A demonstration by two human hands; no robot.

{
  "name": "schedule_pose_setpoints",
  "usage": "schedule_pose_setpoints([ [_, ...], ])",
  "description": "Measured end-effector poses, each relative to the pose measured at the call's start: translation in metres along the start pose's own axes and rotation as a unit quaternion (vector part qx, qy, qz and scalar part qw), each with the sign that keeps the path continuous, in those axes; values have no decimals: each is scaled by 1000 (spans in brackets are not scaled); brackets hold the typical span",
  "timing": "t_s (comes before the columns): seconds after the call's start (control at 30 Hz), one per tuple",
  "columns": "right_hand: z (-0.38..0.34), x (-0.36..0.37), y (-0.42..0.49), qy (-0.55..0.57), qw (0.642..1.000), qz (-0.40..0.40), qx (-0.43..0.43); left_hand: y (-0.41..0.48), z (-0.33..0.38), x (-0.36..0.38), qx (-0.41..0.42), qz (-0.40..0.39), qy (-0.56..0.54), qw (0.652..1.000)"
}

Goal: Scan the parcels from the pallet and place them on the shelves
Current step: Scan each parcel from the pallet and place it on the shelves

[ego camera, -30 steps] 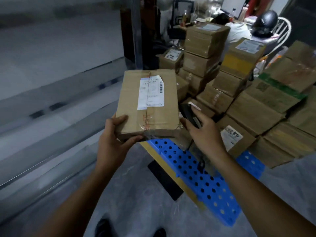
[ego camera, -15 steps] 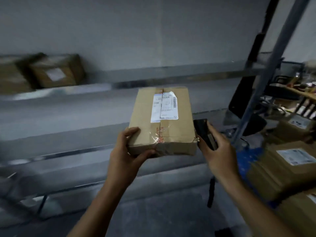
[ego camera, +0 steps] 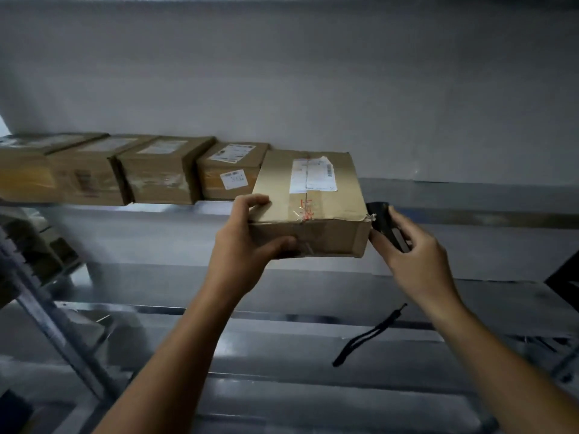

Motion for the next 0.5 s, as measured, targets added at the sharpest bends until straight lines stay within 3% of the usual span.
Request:
schedule_pose_setpoints([
  [0.1, 10, 17, 30, -20, 1000, -19, -8, 25, -22, 14, -15, 9, 10, 1000],
  [0.23, 20, 33, 67, -22, 999, -35, -20, 43, -38, 28, -1, 79, 40, 996],
  [0.4, 18, 47, 116, -57, 995, -55, -59, 41, -26, 79, 127, 153, 237, 951],
  [0.5, 16, 55, 135, -81, 992, -56, -76, 49, -32, 107, 137, 153, 304, 930],
])
Point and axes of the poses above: each hand's wrist, its own y-axis towards the middle knuckle, its own x-axis out of the palm, z = x × y, the point moved 10 cm from there along y, towards the middle knuckle, and after that the axes turned 2 degrees about -y, right-handed, at the moved point
